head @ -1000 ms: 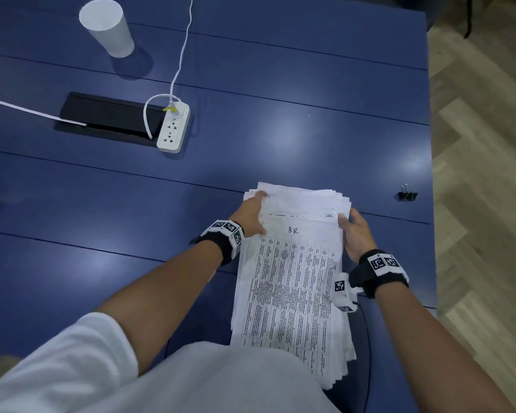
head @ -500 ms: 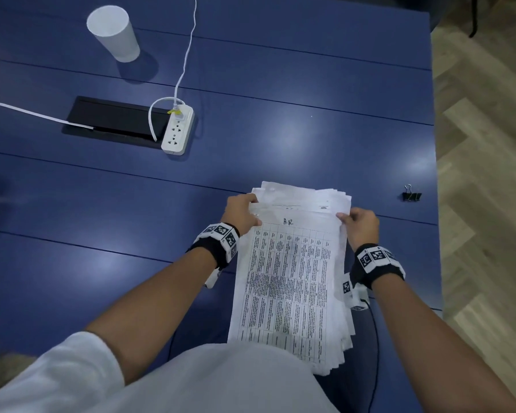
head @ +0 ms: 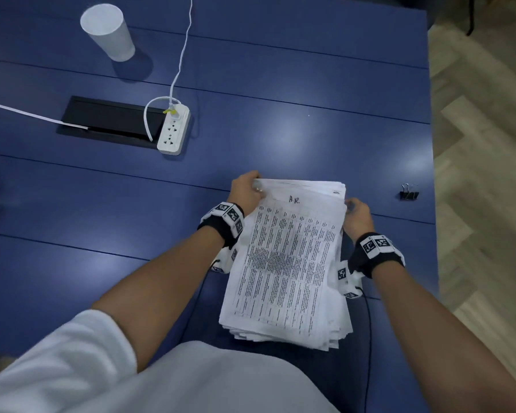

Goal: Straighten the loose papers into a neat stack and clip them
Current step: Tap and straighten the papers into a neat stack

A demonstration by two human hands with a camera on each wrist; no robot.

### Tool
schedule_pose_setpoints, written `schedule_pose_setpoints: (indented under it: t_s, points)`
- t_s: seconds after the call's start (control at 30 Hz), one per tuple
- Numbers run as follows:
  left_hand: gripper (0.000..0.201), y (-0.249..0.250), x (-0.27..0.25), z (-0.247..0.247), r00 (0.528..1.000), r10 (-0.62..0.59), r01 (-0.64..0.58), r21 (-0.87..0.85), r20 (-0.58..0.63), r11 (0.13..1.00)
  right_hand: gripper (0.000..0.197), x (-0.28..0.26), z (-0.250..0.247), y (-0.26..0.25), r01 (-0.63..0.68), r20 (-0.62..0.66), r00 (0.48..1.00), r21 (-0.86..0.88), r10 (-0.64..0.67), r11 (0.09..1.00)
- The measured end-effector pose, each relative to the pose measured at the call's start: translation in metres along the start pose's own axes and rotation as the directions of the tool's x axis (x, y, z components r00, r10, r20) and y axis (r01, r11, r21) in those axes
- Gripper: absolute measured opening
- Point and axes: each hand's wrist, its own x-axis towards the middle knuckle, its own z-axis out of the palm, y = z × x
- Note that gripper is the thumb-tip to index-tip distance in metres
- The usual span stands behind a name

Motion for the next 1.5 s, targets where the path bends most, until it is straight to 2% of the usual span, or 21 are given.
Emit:
schedule_pose_setpoints:
  t_s: [0.07, 0.13, 0.23, 0.33, 0.47, 0.57, 0.63, 0.7, 0.77, 0.87, 1.0, 1.03, 1.13, 1.17, 1.23, 1.27, 1.37, 1.5]
  points:
    - [0.015, -0.001, 0.008, 0.002, 0.999, -0.045, 0.045, -0.009, -0.012, 0.999, 0.02, 0.003, 0.004, 0.005, -0.047, 0.057, 0.997, 0.058, 0.043, 0.997]
    - [0.018, -0.004, 0.012, 0.005, 0.998, -0.065, 0.065, -0.009, -0.021, 0.998, 0.029, -0.001, 0.005, 0.007, -0.115, 0.085, 0.991, 0.192, 0.1, 0.975]
    - [0.021, -0.012, 0.013, 0.013, 0.997, -0.078, 0.076, 0.064, 0.026, 0.995, 0.027, -0.007, 0.006, 0.017, -0.123, 0.092, 0.991, 0.295, 0.1, 0.947]
    - [0.037, -0.025, 0.01, 0.02, 0.993, -0.073, 0.057, 0.157, 0.095, 0.986, 0.024, -0.012, 0.005, 0.023, -0.142, 0.102, 0.988, 0.343, 0.113, 0.928]
    - [0.082, -0.028, 0.004, 0.026, 0.981, 0.03, -0.088, 0.303, 0.192, 0.949, 0.022, -0.017, 0.001, 0.018, -0.224, 0.194, 0.969, 0.431, 0.152, 0.874]
    - [0.094, -0.019, 0.003, 0.027, 0.97, 0.072, -0.192, 0.545, 0.234, 0.816, 0.008, -0.018, 0.001, 0.016, -0.234, 0.272, 0.957, 0.529, 0.098, 0.816]
    - [0.103, -0.011, 0.002, 0.028, 0.97, 0.093, -0.22, 0.652, 0.225, 0.725, 0.016, -0.022, 0.002, 0.013, -0.204, 0.26, 0.963, 0.55, 0.067, 0.81]
    - [0.115, -0.002, 0.0, 0.031, 0.951, 0.156, -0.297, 0.646, 0.267, 0.703, 0.027, -0.028, 0.003, 0.008, -0.136, 0.235, 0.972, 0.548, 0.004, 0.826]
    - [0.118, 0.01, -0.003, 0.037, 0.899, 0.286, -0.427, 0.524, 0.331, 0.737, 0.026, -0.033, 0.005, 0.005, -0.087, 0.23, 0.972, 0.561, -0.054, 0.823]
    - [0.113, 0.028, -0.009, 0.049, 0.83, 0.417, -0.548, 0.399, 0.371, 0.735, 0.022, -0.037, 0.006, 0.005, -0.062, 0.234, 0.967, 0.598, -0.101, 0.799]
    - [0.092, 0.037, -0.007, 0.053, 0.843, 0.407, -0.511, 0.288, 0.351, 0.81, 0.024, -0.043, 0.004, 0.002, -0.055, 0.258, 0.955, 0.639, -0.147, 0.767]
    - [0.083, 0.038, -0.008, 0.051, 0.846, 0.403, -0.507, 0.289, 0.349, 0.812, 0.025, -0.043, 0.005, 0.002, -0.058, 0.254, 0.957, 0.65, -0.144, 0.757]
    - [0.037, 0.036, -0.008, 0.046, 0.847, 0.428, -0.52, 0.323, 0.316, 0.791, 0.027, -0.043, 0.004, 0.004, -0.031, 0.189, 0.976, 0.615, -0.109, 0.788]
    - [0.028, 0.034, -0.008, 0.045, 0.849, 0.438, -0.518, 0.304, 0.296, 0.8, 0.026, -0.042, 0.004, 0.006, -0.021, 0.153, 0.984, 0.597, -0.088, 0.802]
    - [0.029, 0.028, -0.007, 0.043, 0.844, 0.464, -0.525, 0.238, 0.268, 0.817, 0.023, -0.039, 0.006, 0.011, -0.021, 0.089, 0.995, 0.55, -0.034, 0.835]
    - [0.031, 0.025, -0.006, 0.041, 0.835, 0.479, -0.536, 0.204, 0.27, 0.819, 0.02, -0.037, 0.007, 0.014, -0.043, 0.1, 0.995, 0.528, -0.012, 0.848]
    - [0.024, 0.034, -0.01, 0.03, 0.813, 0.47, -0.531, 0.107, 0.344, 0.841, 0.003, -0.042, 0.009, 0.015, -0.15, 0.277, 0.961, 0.472, 0.016, 0.869]
    - [0.022, 0.05, -0.006, 0.019, 0.78, 0.418, -0.523, 0.117, 0.466, 0.844, 0.026, -0.053, 0.003, 0.011, -0.196, 0.346, 0.938, 0.467, 0.026, 0.862]
